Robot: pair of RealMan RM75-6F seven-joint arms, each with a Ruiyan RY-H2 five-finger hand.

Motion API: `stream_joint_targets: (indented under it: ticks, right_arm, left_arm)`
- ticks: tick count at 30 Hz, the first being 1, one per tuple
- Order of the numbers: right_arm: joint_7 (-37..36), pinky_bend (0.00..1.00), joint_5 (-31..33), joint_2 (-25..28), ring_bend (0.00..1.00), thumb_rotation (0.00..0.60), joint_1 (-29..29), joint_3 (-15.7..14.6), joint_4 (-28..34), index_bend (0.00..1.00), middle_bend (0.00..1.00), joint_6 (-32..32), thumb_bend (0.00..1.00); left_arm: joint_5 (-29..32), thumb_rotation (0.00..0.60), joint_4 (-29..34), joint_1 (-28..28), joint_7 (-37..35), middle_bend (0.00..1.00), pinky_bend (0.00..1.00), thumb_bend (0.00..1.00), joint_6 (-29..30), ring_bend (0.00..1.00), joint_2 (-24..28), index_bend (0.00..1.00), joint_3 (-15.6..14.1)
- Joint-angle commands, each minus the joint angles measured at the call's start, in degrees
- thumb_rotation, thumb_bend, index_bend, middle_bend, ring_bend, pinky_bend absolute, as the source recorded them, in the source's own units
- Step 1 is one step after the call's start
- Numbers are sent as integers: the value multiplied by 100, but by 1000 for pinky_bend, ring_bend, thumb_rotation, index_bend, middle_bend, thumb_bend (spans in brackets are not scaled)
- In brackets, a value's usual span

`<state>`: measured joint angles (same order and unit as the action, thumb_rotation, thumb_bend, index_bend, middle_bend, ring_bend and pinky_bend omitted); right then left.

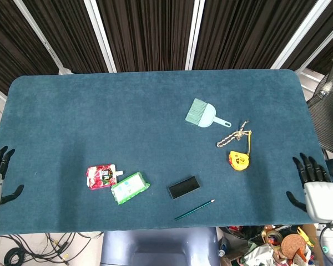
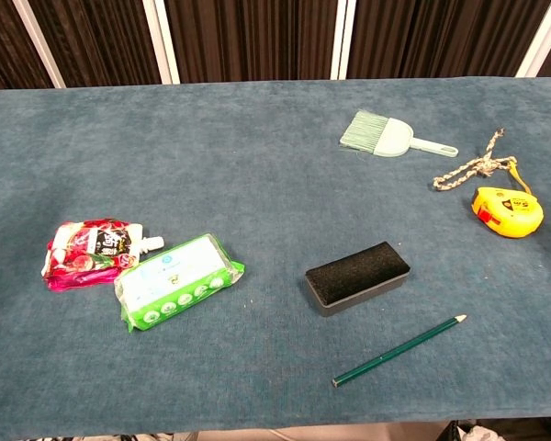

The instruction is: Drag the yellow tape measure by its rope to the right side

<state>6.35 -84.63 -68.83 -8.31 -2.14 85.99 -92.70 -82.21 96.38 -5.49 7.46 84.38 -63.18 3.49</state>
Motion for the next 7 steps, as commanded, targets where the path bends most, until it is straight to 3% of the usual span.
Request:
stream_joint_targets:
  ticks: [1, 7]
  right_arm:
    - [-49, 151, 12, -129, 25, 600, 19, 33, -255, 0, 0, 112, 157]
    - [-179, 150, 65, -183, 25, 600, 42, 157, -363, 0, 0, 174, 157]
  left_arm:
    - [-208, 600, 16, 30, -140, 0, 0, 244, 109, 0, 0, 40, -67]
    - [-319, 600, -6, 36, -136, 0, 0, 244, 151, 0, -3, 40, -100]
